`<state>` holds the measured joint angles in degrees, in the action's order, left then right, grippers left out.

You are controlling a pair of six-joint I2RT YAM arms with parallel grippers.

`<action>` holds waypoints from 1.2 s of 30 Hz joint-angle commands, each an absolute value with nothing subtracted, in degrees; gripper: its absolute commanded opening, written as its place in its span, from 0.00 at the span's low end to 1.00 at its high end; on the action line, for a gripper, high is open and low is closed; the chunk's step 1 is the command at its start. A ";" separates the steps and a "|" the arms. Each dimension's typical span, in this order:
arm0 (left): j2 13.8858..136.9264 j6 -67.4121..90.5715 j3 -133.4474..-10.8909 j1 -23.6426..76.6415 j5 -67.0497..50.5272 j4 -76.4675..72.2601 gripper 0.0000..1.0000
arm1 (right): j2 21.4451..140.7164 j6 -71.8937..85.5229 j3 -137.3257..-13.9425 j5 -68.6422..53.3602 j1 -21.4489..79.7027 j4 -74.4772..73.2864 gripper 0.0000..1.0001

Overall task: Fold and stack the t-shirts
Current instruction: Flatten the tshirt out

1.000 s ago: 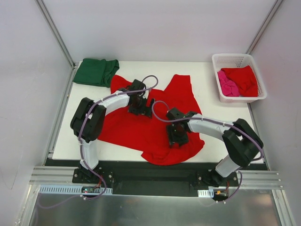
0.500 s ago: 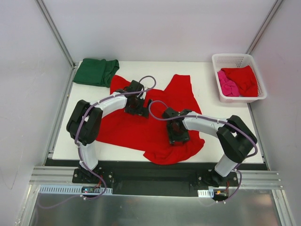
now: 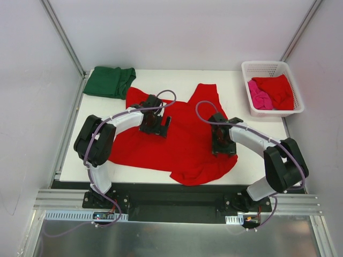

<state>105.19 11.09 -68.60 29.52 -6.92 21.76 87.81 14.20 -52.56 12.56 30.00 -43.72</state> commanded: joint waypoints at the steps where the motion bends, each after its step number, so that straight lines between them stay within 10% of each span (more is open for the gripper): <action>1: 101.87 10.81 -67.85 29.00 -6.06 22.59 0.99 | 82.72 11.69 -53.79 15.38 30.49 -47.28 0.59; 19: 103.27 11.86 -71.01 24.46 -7.55 22.41 0.99 | 48.52 11.16 -37.54 -1.39 51.66 -37.63 0.54; 36: 98.35 16.00 -68.73 12.48 -17.31 16.52 0.99 | 80.05 5.11 -50.88 15.91 80.15 -25.06 0.58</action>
<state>101.21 14.61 -68.95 12.10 -15.20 17.47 75.26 8.43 -46.74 12.25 77.10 -30.02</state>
